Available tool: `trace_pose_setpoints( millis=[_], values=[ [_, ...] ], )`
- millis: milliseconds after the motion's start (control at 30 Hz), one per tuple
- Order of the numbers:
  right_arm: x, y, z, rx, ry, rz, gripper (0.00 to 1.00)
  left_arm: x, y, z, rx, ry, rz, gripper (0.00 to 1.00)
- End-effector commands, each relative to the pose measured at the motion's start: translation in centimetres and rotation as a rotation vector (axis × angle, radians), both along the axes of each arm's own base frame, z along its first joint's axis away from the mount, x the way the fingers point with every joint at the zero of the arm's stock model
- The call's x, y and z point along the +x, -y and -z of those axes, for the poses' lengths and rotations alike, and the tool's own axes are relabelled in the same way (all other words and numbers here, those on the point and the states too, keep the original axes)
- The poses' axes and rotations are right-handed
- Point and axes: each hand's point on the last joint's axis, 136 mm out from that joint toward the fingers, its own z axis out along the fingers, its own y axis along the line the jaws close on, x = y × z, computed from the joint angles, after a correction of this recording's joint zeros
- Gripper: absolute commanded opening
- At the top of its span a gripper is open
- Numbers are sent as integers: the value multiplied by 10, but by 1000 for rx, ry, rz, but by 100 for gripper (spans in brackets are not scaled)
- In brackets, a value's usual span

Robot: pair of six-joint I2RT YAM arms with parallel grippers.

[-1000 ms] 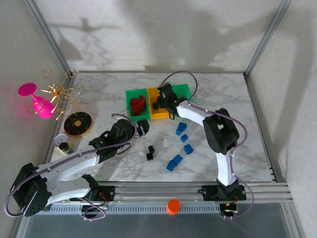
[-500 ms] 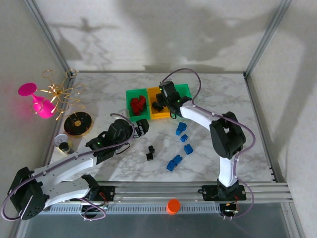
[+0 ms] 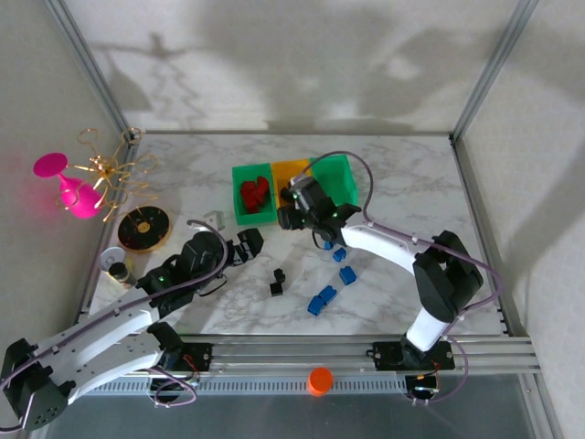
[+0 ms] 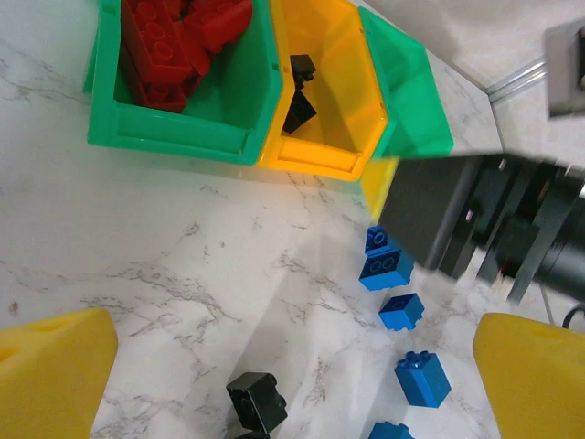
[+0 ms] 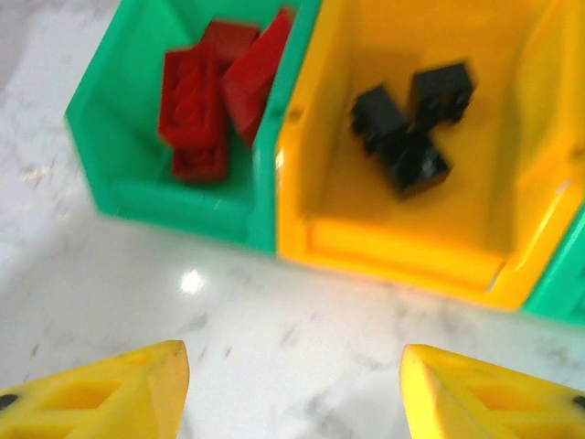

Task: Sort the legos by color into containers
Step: Pick up the lego from the bottom-center of the table.

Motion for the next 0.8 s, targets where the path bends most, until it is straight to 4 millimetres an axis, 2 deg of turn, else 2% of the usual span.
trace_pose_setpoints(
  millis=[0,200,333,533,767],
  values=[
    [-35,-4,10,8,-79,-30,64,-13,-9,18,18,-64,-3,100],
    [-85,-11,41,-23,-165,-34,67,-25,-20,34,31,-111,-18,100],
    [-104,-16,58,-54,-194,-26,67,-31,-23,44,30,-140,-23,100],
    [-120,-27,77,-96,-206,-51,65,-35,-28,51,27,-153,-39,100],
    [-121,-30,95,-143,-207,-59,57,-37,-31,55,25,-163,-49,100]
  ],
)
